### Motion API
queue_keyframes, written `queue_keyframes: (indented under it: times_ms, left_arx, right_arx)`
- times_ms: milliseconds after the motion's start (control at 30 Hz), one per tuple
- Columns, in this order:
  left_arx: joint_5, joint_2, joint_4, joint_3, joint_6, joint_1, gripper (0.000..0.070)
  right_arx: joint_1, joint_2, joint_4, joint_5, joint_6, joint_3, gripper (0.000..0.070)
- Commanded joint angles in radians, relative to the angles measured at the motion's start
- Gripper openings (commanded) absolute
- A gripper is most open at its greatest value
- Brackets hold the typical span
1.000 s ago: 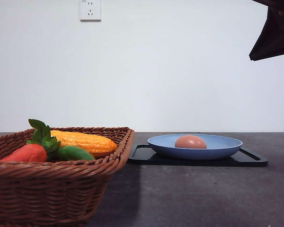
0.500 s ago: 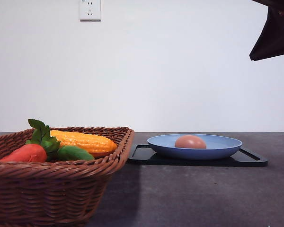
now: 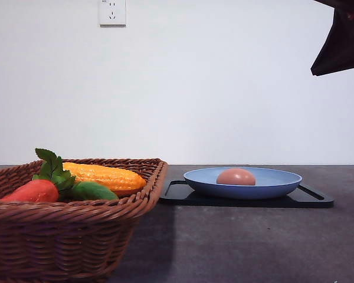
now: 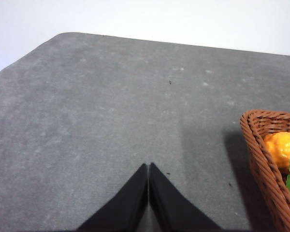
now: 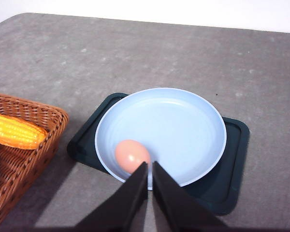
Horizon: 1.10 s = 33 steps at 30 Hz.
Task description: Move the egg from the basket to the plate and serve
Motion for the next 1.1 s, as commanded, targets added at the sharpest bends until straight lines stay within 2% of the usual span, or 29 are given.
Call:
queue_keyframes:
  times_ms: [0, 100, 933, 967, 1067]
  left_arx:
    - [0.004, -0.003, -0.009, -0.025, -0.011, 0.000, 0.0000]
    - [0.004, -0.003, -0.009, -0.026, -0.029, 0.000, 0.0000]
    - [0.004, -0.002, -0.008, -0.025, -0.028, 0.000, 0.0000]
    - [0.004, -0.002, -0.008, -0.025, -0.028, 0.000, 0.0000]
    - [0.004, -0.002, -0.008, -0.025, -0.028, 0.000, 0.0000]
  right_arx:
    - [0.006, 0.004, 0.011, 0.001, 0.012, 0.008, 0.0000]
    - [0.006, 0.004, 0.011, 0.001, 0.013, 0.008, 0.0000]
    - [0.007, -0.005, 0.001, 0.001, 0.012, 0.008, 0.0000]
    - [0.005, -0.028, -0.012, 0.004, 0.005, 0.008, 0.0000]
    - [-0.019, -0.111, -0.023, 0.056, -0.113, 0.007, 0.0000]
